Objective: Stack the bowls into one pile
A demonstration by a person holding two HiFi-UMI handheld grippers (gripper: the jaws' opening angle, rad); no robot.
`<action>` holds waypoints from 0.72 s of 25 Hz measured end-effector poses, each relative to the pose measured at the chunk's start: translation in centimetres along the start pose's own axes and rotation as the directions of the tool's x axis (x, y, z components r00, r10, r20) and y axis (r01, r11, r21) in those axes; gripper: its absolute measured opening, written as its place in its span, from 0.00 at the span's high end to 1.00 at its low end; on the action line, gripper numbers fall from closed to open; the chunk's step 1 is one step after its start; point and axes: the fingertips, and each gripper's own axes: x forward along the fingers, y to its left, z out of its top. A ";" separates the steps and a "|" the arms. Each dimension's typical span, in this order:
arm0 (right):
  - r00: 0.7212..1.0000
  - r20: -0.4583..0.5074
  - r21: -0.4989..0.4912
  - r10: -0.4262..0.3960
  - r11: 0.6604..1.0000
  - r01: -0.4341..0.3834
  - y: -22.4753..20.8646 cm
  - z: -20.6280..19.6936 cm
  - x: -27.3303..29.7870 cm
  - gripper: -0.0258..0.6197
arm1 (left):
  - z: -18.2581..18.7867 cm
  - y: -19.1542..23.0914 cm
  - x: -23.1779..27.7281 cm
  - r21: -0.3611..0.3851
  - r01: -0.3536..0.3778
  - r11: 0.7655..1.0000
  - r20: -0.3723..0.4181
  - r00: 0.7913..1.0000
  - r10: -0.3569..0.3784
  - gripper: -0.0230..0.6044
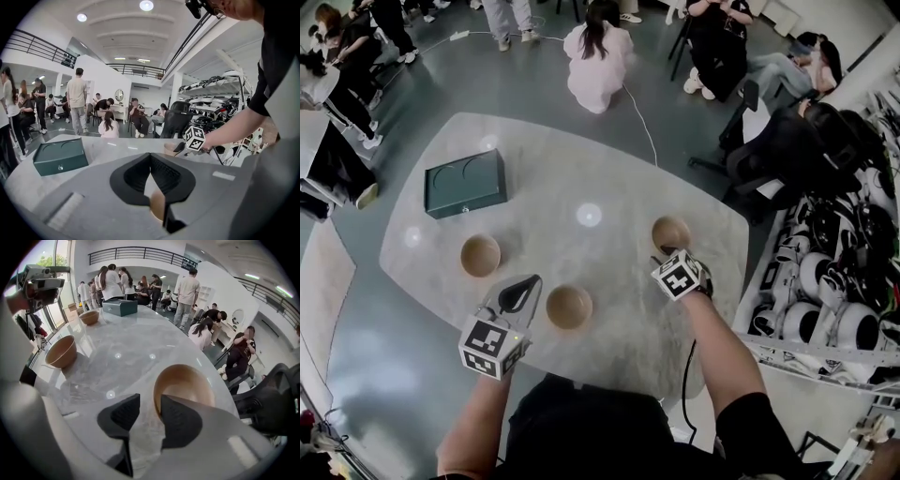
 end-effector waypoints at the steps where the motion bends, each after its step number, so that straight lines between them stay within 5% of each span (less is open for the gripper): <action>1: 1.000 -0.007 -0.010 -0.007 1.000 0.007 -0.1 0.0 0.1 0.75 | 0.0 0.1 -0.1 -0.002 -0.002 1.000 0.000 1.000 0.002 0.95; 7: 0.998 -0.033 -0.056 -0.048 0.997 0.046 0.0 0.1 -0.3 0.91 | -0.3 0.5 -1.0 -0.009 -0.010 1.000 0.008 1.000 0.010 0.95; 18: 0.993 0.050 0.015 -0.111 0.994 0.111 1.2 2.5 -5.1 0.93 | 0.4 1.0 -4.7 -0.004 -0.007 1.000 0.065 0.998 0.008 0.95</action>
